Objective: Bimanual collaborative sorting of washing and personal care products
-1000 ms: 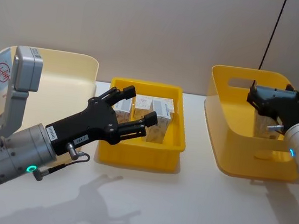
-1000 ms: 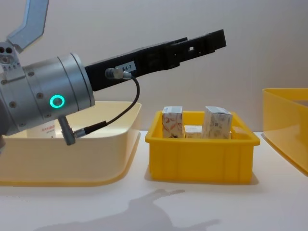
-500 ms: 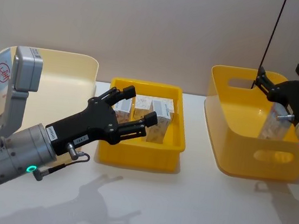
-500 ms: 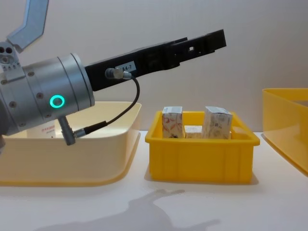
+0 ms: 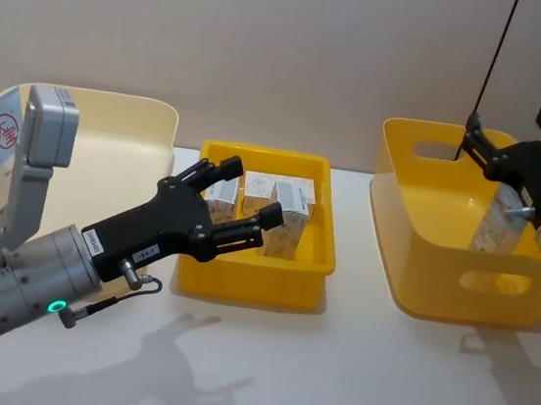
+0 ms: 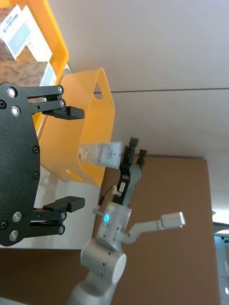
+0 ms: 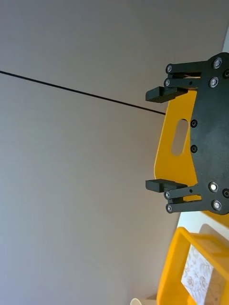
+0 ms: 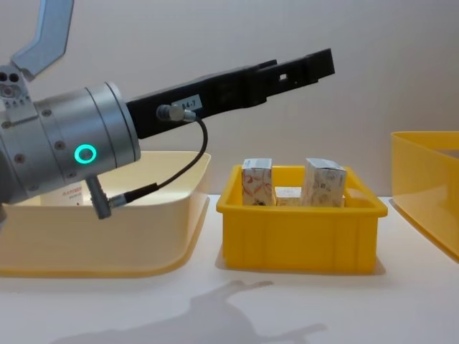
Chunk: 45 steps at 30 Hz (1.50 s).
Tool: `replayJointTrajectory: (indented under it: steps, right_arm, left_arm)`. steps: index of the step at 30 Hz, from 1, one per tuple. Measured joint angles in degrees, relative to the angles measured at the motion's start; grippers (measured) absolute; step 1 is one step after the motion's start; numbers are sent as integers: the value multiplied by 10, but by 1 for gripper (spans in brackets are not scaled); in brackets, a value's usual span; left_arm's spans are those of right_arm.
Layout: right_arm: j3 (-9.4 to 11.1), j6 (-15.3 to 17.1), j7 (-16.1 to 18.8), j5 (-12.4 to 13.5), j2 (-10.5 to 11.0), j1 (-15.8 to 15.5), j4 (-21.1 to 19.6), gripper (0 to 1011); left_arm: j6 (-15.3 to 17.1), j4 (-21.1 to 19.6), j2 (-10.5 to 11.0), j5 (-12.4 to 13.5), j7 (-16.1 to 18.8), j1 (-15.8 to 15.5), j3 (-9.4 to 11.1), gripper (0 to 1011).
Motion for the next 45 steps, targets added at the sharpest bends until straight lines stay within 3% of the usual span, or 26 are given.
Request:
replayJointTrajectory:
  steps: [6,34,45]
  right_arm:
    - [-9,-2,0,5,-3,-22,-15,1001]
    - [-65,-12,-4,38,-24,-176,-124,1001]
    - [-77,-14,-5,44,-28,-205,-144,1001]
  left_arm:
    - [0,-5,3,18,27,6,1,1002]
    - [-2,-41,23,154,239,55,11,1002]
    - [-2,-55,32,209,324,74,14,1002]
